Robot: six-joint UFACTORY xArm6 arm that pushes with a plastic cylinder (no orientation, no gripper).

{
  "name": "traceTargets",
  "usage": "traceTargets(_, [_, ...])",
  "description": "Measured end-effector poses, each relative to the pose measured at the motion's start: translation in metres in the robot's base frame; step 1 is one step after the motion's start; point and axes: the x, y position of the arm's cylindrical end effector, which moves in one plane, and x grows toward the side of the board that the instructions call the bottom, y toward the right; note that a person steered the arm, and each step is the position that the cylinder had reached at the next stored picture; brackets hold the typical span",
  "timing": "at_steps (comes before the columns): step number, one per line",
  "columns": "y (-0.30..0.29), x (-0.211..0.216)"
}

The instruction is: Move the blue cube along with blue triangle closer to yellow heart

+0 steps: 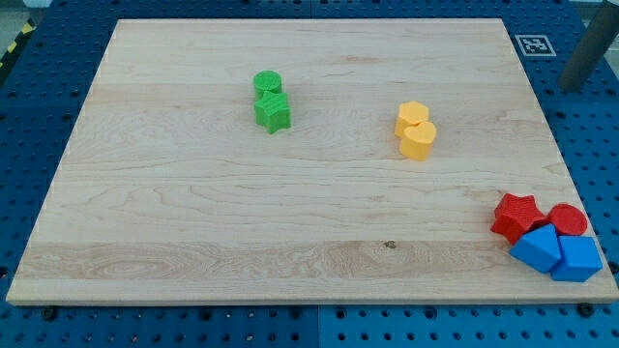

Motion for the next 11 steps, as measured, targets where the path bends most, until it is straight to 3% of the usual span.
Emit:
traceTargets(4, [0.0,-0.01])
traceTargets(5, [0.0,-0.031])
traceTargets(6, [-0.005,-0.127])
traceTargets(10, [-0.039,-0.148])
traceTargets(11, [-0.083,-0.148])
